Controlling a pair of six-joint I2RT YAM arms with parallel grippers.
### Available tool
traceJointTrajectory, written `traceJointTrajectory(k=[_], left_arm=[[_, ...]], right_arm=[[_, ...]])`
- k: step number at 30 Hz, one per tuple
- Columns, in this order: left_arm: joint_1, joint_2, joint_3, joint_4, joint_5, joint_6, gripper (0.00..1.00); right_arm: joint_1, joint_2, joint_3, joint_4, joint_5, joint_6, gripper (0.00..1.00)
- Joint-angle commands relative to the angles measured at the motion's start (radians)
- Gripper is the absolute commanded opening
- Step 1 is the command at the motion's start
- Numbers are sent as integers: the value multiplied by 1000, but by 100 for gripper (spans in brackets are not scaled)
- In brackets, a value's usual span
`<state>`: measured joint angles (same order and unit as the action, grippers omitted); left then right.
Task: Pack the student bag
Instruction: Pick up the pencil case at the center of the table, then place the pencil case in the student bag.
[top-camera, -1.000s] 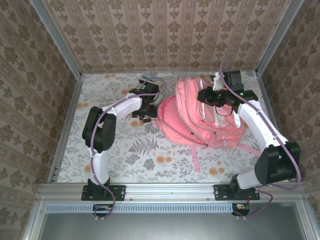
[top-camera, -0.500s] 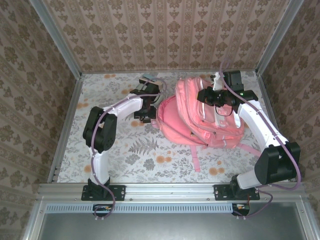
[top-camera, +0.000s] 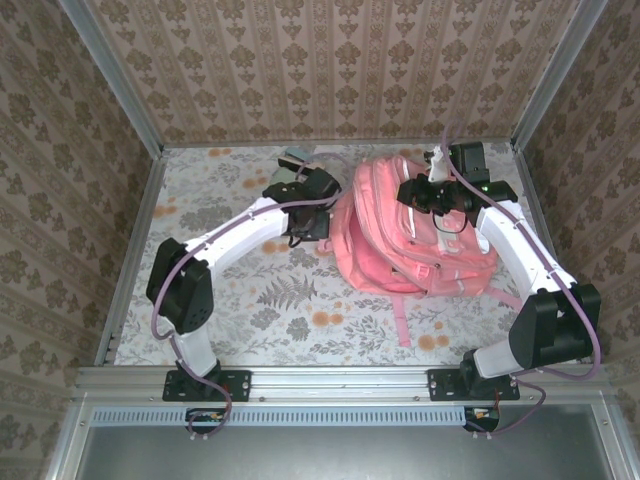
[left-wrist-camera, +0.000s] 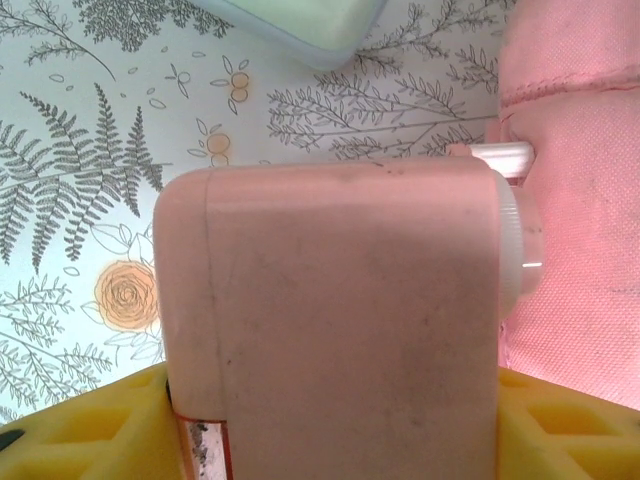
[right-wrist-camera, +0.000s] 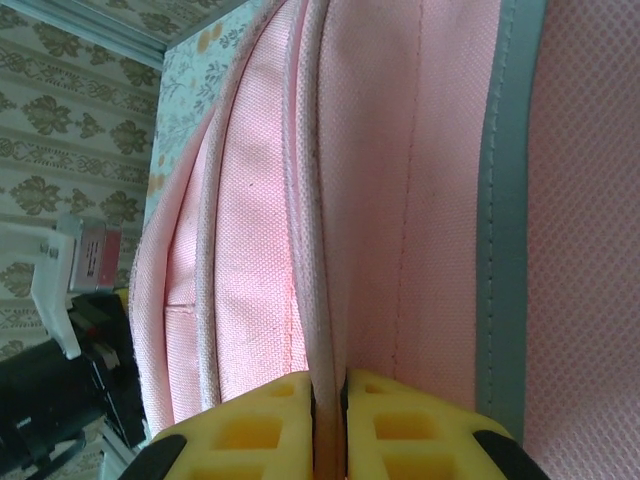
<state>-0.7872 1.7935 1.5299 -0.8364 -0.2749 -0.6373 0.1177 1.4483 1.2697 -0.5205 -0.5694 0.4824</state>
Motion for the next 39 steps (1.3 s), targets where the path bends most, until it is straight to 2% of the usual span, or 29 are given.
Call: traceJointTrajectory(k=[1, 5, 12, 18, 26, 33, 39], left_arm=[[-41, -18, 36, -12, -66, -72, 61], [-76, -15, 84, -86, -185, -114, 60], [-89, -29, 116, -115, -263, -120, 60], [-88, -38, 5, 151, -4, -87, 61], [-104, 60, -5, 317, 165, -121, 61], [-152, 168, 28, 358, 231, -150, 61], [-220, 198, 24, 304, 202, -146, 61]], right_arm=[[2, -49, 1, 59, -34, 13, 14], [2, -51, -5, 61, -37, 16, 14], [2, -51, -9, 64, -43, 21, 14], [2, -74, -3, 71, -54, 27, 14], [-3, -104, -3, 134, -116, 79, 14], [-3, -96, -3, 139, -124, 79, 14], [-3, -95, 2, 130, -117, 71, 14]])
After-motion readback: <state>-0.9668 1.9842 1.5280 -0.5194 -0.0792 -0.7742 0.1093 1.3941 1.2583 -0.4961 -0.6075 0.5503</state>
